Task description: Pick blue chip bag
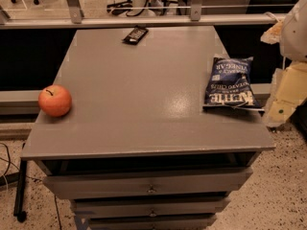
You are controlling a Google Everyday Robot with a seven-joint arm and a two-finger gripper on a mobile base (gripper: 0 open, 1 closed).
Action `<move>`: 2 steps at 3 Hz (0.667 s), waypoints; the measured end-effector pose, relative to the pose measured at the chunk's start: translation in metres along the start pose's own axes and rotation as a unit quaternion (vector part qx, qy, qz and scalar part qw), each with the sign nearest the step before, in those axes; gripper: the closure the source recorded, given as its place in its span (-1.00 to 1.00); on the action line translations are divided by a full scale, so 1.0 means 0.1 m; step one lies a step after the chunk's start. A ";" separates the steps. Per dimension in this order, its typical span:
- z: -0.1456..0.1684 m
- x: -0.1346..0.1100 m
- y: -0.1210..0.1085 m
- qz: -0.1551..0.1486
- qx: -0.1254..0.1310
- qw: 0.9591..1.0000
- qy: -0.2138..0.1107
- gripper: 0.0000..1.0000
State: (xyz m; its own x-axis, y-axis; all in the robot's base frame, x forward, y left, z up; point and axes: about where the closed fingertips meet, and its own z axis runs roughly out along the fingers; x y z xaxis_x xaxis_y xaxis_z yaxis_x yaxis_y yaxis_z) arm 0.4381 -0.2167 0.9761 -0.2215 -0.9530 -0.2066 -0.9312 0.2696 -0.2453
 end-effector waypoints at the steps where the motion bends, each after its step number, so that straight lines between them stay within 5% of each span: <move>1: 0.00 0.00 0.00 0.000 0.000 1.000 0.000 -1.00; 2: 0.09 0.03 -0.07 0.012 0.007 1.000 -0.003 -1.00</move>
Offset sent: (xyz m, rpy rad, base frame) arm 0.0210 -0.0096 -0.0247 0.0261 -0.0083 -0.0593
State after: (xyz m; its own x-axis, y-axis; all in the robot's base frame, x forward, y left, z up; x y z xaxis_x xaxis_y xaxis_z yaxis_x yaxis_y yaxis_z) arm 0.4464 -0.2200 0.9685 -0.2419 -0.9452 -0.2192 -0.9214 0.2946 -0.2535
